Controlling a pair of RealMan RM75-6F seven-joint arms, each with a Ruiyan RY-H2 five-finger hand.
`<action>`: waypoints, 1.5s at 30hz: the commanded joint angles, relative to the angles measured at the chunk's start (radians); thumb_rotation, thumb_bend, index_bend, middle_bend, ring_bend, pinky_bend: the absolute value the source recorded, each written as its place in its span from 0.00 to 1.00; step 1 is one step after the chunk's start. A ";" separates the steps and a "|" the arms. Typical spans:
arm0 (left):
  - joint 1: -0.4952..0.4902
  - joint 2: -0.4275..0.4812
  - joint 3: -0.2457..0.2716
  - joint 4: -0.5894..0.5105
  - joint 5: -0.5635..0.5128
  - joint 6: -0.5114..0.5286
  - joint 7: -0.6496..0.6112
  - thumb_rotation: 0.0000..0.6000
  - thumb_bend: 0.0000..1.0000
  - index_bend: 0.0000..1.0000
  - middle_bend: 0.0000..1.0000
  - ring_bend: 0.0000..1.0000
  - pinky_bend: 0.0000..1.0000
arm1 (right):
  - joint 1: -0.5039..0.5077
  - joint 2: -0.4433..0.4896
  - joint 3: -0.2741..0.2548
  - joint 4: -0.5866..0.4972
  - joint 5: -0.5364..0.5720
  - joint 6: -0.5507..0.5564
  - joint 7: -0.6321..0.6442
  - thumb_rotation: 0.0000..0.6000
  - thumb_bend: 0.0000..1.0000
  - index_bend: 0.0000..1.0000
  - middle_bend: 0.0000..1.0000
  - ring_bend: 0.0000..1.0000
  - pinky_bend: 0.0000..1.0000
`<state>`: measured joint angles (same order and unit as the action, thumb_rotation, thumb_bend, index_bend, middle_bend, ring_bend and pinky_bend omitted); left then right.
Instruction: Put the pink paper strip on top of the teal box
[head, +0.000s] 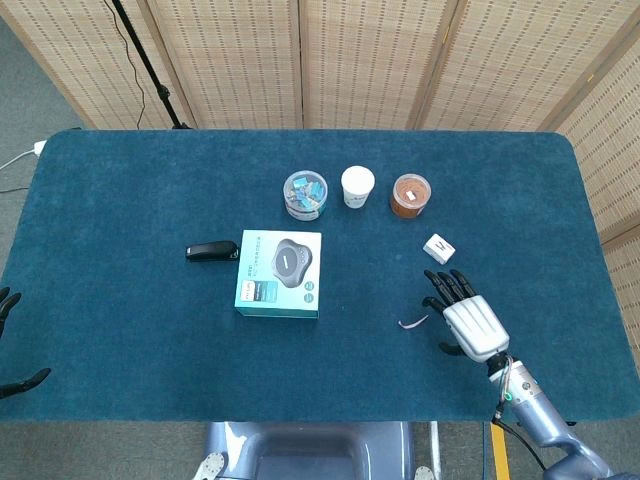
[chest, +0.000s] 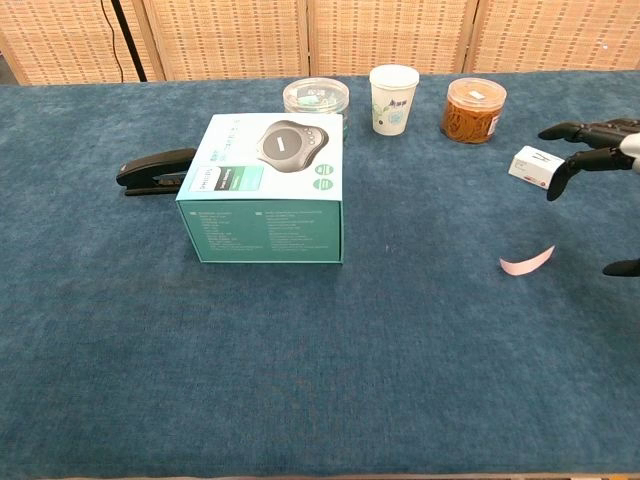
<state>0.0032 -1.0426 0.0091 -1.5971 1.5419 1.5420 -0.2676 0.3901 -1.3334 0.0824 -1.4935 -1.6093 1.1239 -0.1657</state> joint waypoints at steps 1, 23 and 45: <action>0.001 0.002 -0.001 0.001 -0.002 0.000 -0.005 1.00 0.00 0.00 0.00 0.00 0.00 | 0.015 -0.023 0.001 0.017 0.009 -0.012 -0.024 1.00 0.21 0.31 0.00 0.00 0.00; -0.002 0.013 0.000 0.002 -0.004 -0.014 -0.037 1.00 0.00 0.00 0.00 0.00 0.00 | 0.084 -0.129 -0.016 0.138 0.084 -0.088 -0.059 1.00 0.36 0.39 0.00 0.00 0.00; -0.010 0.012 -0.001 -0.004 -0.012 -0.032 -0.027 1.00 0.00 0.00 0.00 0.00 0.00 | 0.110 -0.167 -0.036 0.197 0.111 -0.099 -0.043 1.00 0.45 0.48 0.00 0.00 0.00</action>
<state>-0.0064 -1.0311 0.0083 -1.6015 1.5305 1.5095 -0.2950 0.5003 -1.4992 0.0469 -1.2976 -1.4987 1.0247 -0.2095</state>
